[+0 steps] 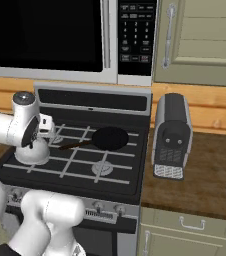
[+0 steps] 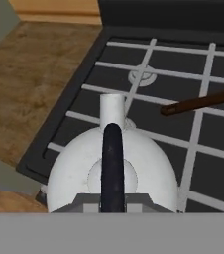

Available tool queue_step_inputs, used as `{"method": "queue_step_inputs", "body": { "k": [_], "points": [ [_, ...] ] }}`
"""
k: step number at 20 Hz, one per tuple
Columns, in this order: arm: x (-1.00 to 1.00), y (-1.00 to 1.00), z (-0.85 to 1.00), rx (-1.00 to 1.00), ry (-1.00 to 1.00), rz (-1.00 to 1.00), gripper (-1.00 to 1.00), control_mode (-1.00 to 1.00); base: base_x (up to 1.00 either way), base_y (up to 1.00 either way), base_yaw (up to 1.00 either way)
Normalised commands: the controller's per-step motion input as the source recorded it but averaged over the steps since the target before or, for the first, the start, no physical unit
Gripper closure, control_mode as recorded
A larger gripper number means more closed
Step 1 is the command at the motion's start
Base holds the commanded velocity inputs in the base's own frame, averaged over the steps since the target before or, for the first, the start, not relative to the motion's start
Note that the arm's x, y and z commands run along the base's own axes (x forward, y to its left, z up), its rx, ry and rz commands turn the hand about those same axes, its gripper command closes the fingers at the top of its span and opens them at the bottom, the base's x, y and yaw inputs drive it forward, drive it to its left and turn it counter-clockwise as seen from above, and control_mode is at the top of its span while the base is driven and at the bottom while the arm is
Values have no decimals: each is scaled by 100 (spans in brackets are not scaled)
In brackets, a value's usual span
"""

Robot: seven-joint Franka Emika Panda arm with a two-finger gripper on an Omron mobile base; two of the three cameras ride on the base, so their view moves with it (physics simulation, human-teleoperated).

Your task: Pick the kettle from the counter and place it on a stove burner. Then turn the burner on.

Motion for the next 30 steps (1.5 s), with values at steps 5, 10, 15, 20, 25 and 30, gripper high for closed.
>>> {"method": "queue_step_inputs", "body": {
  "k": [5, 10, 15, 20, 25, 30],
  "points": [
    [71, 100, -48, -10, 21, -10, 100, -100, 0, 0, 0],
    [23, 20, -21, -4, 1, -2, 100, -100, 0, 0, 0],
    [28, 29, -31, -11, -5, -4, 100, -100, 0, 0, 0],
    [12, 8, -35, -12, -21, -4, 100, -100, 0, 0, 0],
    [5, 0, -9, -2, -7, -1, 100, -100, 0, 0, 0],
    [6, -9, -9, 0, 0, 0, 100, -100, 0, 0, 0]
  ]
}}
